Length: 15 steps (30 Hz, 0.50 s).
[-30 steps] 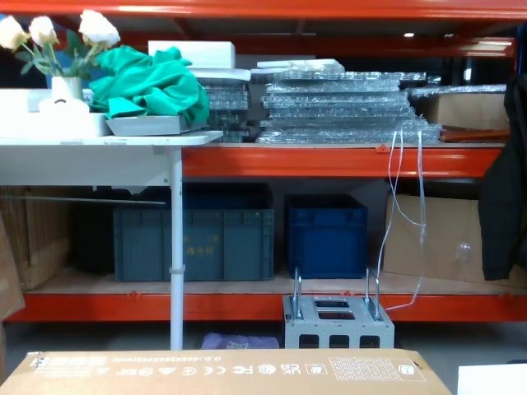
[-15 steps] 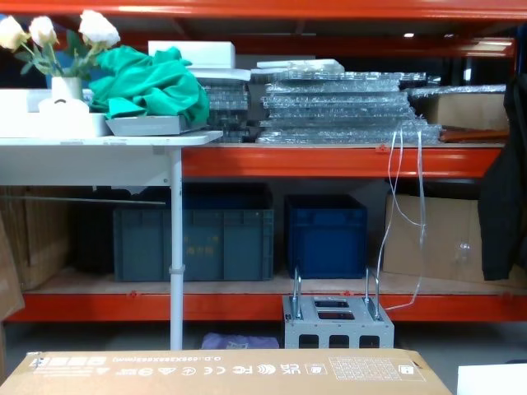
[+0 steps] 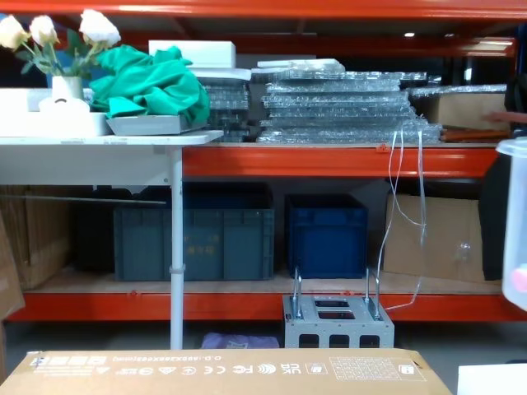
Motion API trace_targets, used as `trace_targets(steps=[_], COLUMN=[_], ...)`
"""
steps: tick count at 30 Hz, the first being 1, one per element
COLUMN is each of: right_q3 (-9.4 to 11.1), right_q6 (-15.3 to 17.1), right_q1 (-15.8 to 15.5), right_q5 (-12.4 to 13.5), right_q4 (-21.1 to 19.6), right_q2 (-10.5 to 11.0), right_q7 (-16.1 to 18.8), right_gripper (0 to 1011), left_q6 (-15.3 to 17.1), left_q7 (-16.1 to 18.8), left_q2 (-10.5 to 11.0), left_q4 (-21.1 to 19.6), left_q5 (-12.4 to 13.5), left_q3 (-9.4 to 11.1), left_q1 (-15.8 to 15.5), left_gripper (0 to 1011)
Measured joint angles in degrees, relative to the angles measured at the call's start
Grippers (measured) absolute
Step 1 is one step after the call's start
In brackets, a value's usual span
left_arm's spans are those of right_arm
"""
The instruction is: Use one hand to grasp the basket and place it at the designated location.
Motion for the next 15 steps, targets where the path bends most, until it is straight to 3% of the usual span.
trace_targets(steps=[15], right_q3=[-2.54], right_q6=[-11.02], right_q1=[3.62], right_q5=[3.36], right_q4=[4.82], right_q2=[-9.13], right_q7=[3.07], right_gripper=[0], left_q6=[0.0], left_q7=[0.0], left_q2=[-0.01], left_q4=[-0.02], left_q5=[-0.01], left_q3=[0.0], left_q1=[0.0], left_gripper=[0])
